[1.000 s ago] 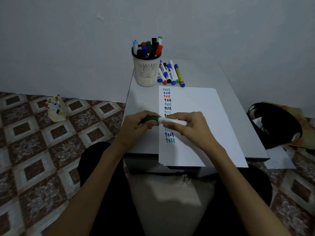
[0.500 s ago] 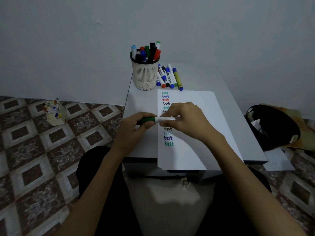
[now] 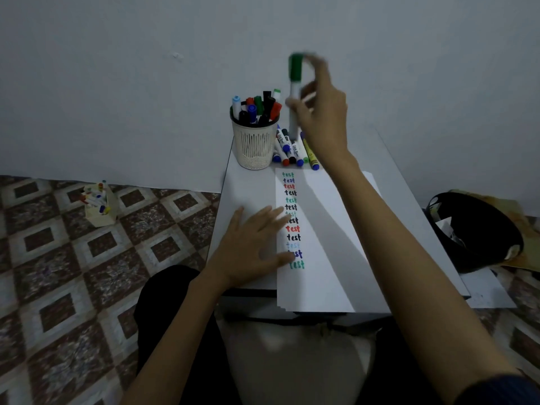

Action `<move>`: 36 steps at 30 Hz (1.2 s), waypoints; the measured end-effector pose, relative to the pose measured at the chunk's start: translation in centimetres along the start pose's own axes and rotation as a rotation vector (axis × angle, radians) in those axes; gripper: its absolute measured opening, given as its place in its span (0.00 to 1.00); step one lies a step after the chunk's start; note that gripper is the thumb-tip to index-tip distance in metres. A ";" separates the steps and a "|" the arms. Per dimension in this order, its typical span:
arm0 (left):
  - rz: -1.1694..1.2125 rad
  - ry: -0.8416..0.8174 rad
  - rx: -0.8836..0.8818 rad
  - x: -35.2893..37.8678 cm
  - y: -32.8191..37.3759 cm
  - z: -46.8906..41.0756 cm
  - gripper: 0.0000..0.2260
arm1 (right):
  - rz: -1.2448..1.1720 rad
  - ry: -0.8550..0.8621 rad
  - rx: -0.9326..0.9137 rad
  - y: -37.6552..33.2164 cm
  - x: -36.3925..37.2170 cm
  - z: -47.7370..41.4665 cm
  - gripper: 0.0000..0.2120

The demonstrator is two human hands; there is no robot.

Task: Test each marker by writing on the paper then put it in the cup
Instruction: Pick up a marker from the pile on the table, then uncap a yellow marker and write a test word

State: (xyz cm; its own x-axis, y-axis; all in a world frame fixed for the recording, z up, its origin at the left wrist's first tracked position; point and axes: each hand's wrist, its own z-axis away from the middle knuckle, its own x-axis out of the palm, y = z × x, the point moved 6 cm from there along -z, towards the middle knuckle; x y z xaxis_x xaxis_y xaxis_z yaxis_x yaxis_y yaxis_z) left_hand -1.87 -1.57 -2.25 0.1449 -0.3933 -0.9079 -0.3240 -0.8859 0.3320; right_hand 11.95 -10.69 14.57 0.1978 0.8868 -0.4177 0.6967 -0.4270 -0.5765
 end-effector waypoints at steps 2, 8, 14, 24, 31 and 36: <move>-0.049 -0.042 0.006 0.5 -0.1 -0.1 0.35 | -0.090 0.141 -0.050 -1.1 0.1 -2.4 0.30; -0.045 -0.087 -0.048 0.7 -0.5 -0.2 0.35 | -0.048 0.109 -0.049 -0.5 4.3 -5.4 0.28; -0.007 -0.093 -0.083 0.7 -0.7 -0.3 0.35 | 0.460 -0.189 -0.128 2.4 7.2 -3.8 0.15; 0.021 -0.061 -0.082 0.7 -0.8 -0.4 0.35 | 0.389 -0.437 0.632 15.6 3.7 4.0 0.11; 0.016 -0.055 -0.084 0.6 -0.8 -0.4 0.34 | 0.311 -0.045 0.596 15.8 2.1 4.9 0.08; 0.025 -0.019 -0.075 0.5 -0.7 -0.3 0.35 | -0.281 0.408 0.500 13.1 -2.2 6.1 0.06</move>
State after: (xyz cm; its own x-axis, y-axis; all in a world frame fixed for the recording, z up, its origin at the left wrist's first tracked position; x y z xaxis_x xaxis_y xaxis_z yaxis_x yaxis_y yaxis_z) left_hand -1.24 -1.18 -2.84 0.1200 -0.4115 -0.9035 -0.2562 -0.8921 0.3723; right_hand 16.44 -19.32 3.69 0.3675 0.9294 0.0350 0.3781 -0.1149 -0.9186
